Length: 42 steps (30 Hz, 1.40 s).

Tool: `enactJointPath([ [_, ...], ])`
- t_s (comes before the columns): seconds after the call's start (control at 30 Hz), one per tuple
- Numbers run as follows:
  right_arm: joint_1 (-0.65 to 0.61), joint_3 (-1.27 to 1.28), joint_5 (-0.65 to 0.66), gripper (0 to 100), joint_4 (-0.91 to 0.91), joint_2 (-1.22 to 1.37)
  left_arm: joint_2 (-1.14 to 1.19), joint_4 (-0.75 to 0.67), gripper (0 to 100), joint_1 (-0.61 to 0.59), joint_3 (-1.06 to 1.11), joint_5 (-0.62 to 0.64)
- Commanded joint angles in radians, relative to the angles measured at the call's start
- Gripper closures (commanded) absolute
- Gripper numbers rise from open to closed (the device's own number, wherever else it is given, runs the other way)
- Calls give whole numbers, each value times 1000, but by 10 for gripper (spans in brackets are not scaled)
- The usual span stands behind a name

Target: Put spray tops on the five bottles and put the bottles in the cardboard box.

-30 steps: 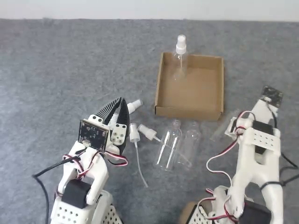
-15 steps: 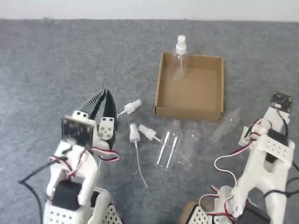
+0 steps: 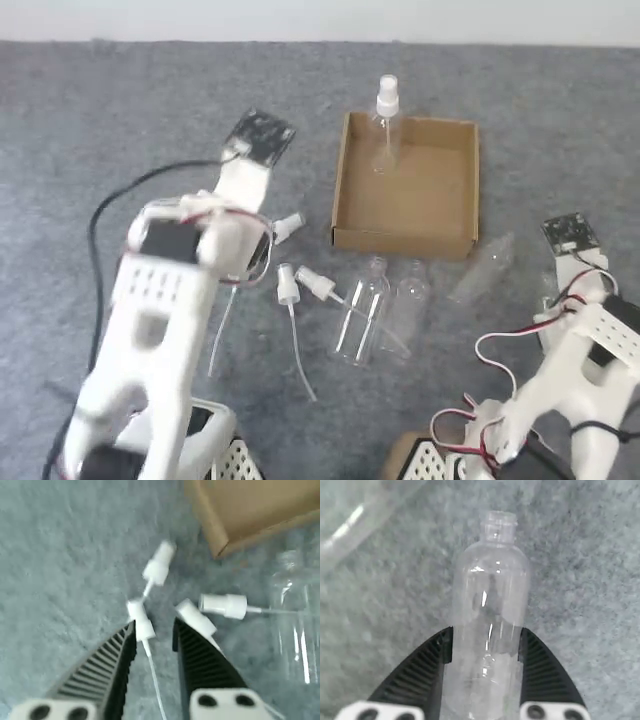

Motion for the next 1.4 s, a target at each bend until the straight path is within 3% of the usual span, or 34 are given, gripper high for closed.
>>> enactJointPath([
  [0.0, 48, 6, 80, 897, 16, 10, 121, -94, 855, -40, -79, -12],
  [0.17, 51, 6, 81, 897, 24, 10, 285, -273, 852, -28, -114, -89],
  [0.4, 54, 6, 80, 897, 27, 10, 539, -287, 852, 40, -278, -146],
  [0.73, 54, 28, 83, 897, 27, 7, 818, -288, 818, 41, -433, -187],
  [1.0, 54, 28, 83, 897, 27, 2, 879, -367, 840, 0, -437, -190],
  [1.23, 54, 28, 81, 897, 27, 7, 885, -373, 991, -28, -437, -183],
  [1.37, 54, 28, 80, 897, 27, 7, 795, -328, 991, -64, -432, -166],
])
